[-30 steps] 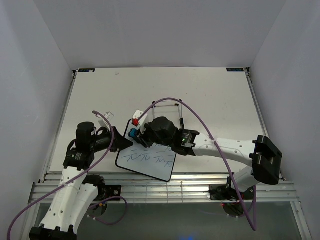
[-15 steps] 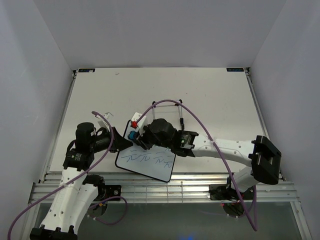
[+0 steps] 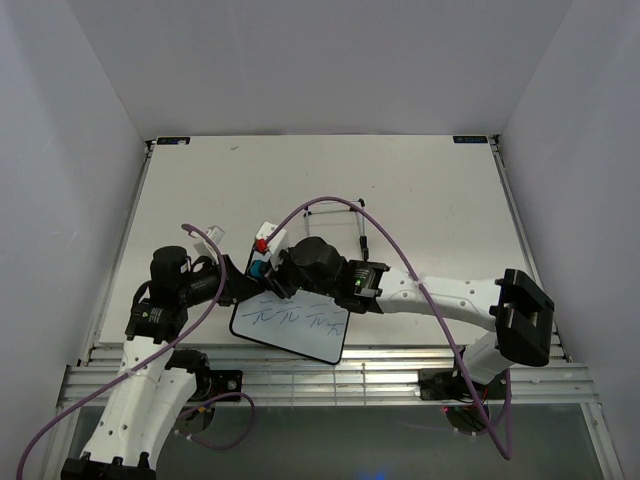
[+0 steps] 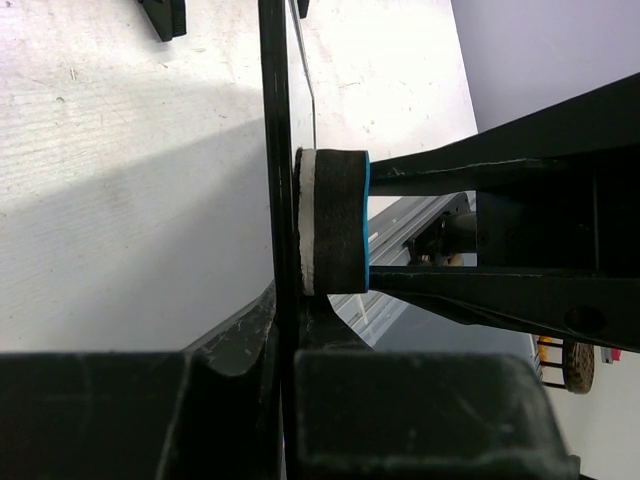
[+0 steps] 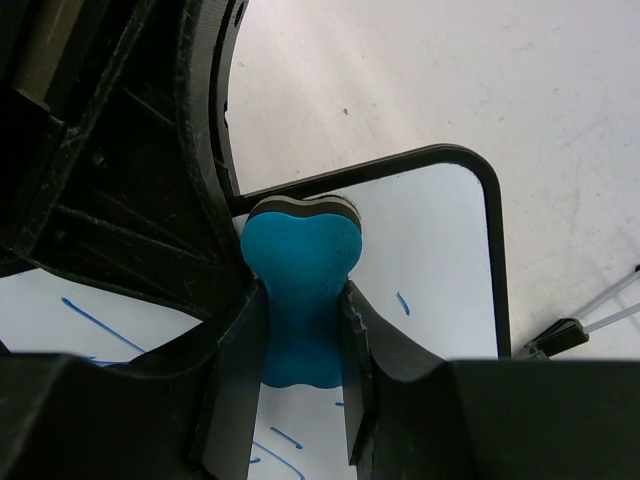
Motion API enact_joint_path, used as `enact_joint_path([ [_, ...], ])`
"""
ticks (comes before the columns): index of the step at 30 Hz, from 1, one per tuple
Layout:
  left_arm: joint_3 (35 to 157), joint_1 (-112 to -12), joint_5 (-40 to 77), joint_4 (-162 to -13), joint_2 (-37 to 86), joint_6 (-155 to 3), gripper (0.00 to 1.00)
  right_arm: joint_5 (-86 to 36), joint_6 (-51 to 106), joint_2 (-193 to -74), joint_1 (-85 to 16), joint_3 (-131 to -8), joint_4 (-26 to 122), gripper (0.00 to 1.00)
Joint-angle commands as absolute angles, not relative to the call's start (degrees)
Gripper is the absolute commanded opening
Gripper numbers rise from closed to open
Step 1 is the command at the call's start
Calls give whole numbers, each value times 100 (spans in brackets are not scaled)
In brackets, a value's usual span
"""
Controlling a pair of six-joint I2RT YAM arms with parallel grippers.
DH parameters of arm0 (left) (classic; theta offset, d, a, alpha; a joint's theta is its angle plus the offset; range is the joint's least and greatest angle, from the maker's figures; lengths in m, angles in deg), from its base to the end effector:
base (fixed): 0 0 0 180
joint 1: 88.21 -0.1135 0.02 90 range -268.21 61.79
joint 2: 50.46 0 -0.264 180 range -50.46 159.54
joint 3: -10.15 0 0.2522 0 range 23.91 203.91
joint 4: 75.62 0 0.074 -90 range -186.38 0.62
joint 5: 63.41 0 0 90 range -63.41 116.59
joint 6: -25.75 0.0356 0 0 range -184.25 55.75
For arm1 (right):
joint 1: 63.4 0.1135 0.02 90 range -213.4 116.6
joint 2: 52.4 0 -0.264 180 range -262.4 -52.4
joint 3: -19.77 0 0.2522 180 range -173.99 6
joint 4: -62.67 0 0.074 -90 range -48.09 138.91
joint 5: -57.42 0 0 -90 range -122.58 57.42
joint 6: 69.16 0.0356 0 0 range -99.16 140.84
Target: Erase the whiteboard
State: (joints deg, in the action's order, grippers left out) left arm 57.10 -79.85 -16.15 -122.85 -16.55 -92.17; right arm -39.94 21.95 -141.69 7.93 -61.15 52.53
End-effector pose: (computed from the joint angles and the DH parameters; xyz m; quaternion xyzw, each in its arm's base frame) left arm 0.1245 -0.0427 0.2614 0.0283 0.8400 -0.4417 0.3139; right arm 0.1227 0.3490 0.3061 -0.4352 0.6841 0.3024 0.5011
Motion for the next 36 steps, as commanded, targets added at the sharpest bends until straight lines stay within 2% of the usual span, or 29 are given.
enact_joint_path([
  [1,5871,-7880,-2237,-11372,-1908,-8965,0,-3724,2409,-14477,824,-5467,5331,23],
  [11,5871,-7881,-2219,-11372,-1891,-8974,0,-3970,2735,-14091,147,-4128,5217,23],
  [16,5863,-7881,-2210,-11372,-1908,-8983,0,-4129,2779,-14064,120,-4601,4900,23],
  [23,5854,-7889,-2228,-11372,-1908,-8974,0,-3094,2901,-14581,611,-6130,5076,23],
  [28,5854,-7889,-2219,-11364,-1917,-8983,0,-3160,3086,-14986,674,-6940,5111,23],
  [31,5845,-7889,-2149,-11372,-1935,-9000,0,-3206,3261,-15031,394,-6792,5059,23],
  [36,5845,-7889,-2070,-11381,-1961,-9035,0,-3232,3700,-14820,-353,-5659,4918,23],
])
